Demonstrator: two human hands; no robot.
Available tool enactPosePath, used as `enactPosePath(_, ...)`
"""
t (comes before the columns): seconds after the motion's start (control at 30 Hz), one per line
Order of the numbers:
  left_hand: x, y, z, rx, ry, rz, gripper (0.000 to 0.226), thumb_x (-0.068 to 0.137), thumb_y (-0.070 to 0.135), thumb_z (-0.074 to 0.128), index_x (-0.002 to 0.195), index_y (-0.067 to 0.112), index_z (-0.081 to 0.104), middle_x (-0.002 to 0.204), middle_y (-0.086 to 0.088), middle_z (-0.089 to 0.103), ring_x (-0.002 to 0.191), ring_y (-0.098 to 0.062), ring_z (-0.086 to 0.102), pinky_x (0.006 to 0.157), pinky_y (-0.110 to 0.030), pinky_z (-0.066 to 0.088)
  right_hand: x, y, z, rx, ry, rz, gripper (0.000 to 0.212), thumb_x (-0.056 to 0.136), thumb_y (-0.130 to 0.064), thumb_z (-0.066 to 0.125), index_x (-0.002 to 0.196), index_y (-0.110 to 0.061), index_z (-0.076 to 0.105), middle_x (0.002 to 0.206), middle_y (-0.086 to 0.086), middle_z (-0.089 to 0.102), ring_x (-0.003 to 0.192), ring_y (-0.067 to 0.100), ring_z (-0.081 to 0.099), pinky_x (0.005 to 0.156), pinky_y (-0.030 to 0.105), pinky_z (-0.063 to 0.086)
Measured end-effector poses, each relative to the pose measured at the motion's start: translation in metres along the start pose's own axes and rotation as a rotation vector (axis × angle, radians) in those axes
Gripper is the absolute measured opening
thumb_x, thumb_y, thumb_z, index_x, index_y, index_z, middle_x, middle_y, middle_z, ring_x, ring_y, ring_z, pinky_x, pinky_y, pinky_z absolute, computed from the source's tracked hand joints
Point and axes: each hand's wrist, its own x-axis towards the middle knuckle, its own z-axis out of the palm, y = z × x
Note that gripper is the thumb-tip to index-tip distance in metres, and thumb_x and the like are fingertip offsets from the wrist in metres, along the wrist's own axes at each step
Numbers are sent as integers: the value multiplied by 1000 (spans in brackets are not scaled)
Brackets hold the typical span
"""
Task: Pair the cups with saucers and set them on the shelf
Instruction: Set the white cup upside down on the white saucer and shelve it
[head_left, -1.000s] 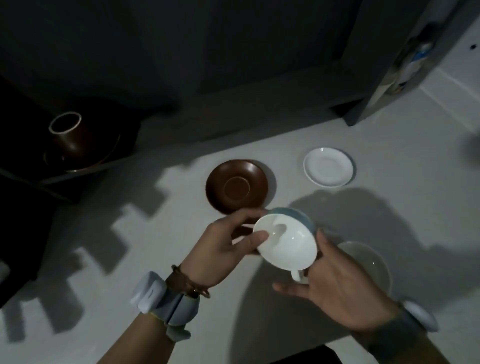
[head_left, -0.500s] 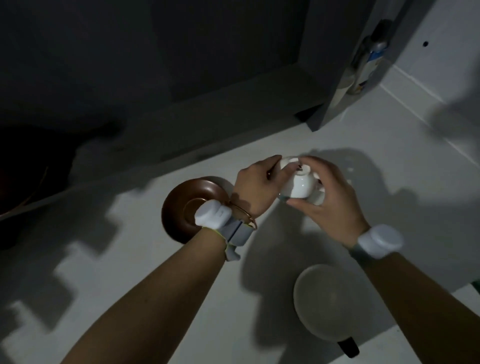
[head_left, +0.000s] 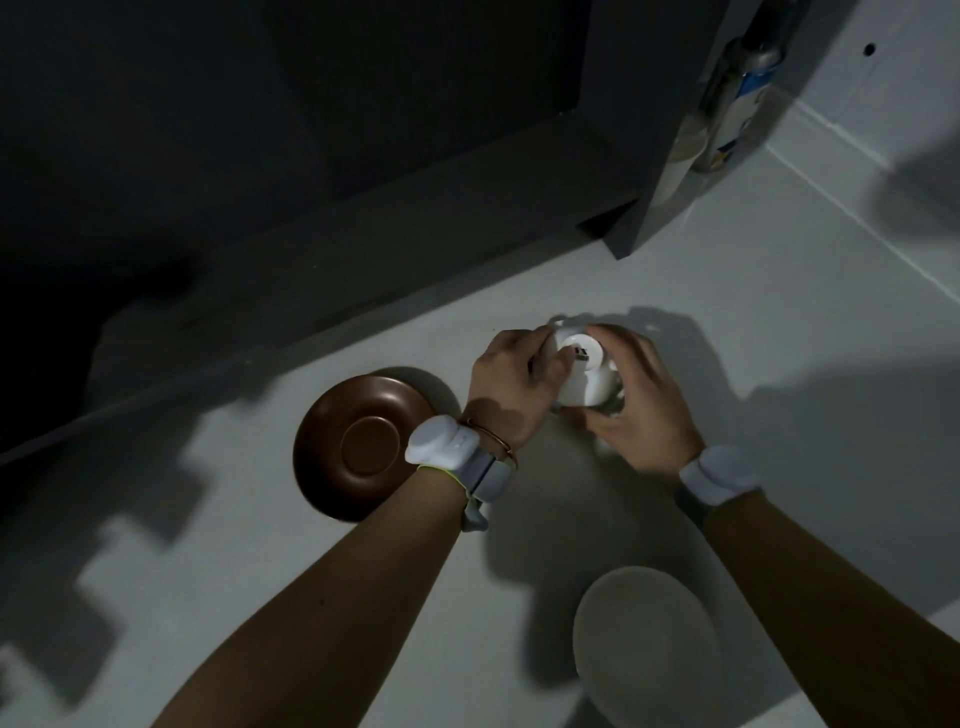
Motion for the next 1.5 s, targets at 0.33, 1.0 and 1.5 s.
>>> enactPosePath(0.33, 4, -2, 7, 31, 33, 1, 39, 95, 27, 58, 126, 3, 63, 114, -25, 66, 118, -37, 54, 97, -37, 40, 4, -2, -1, 16, 7, -21, 76, 69, -2, 79, 138, -9, 48, 140, 16, 47, 130, 30, 44, 109, 37, 37)
enactPosePath(1.0, 3, -3, -9, -56, -56, -247, 41, 93, 54, 50, 85, 17, 67, 94, -13, 76, 96, -32, 66, 72, -28, 40, 8, -38, -12, 706, 156, 697, 12, 88, -22, 70, 88, -12, 64, 97, 12, 67, 106, 37, 65, 98, 57, 48)
enactPosePath(1.5, -109, -42, -188, -129, 367, -261, 42, 84, 58, 63, 99, 21, 71, 93, -1, 77, 83, -16, 72, 74, -34, 59, 35, -200, 39, 830, -224, 434, 46, 83, -22, 75, 125, -10, 60, 109, 5, 74, 95, 16, 71, 74, 27, 57)
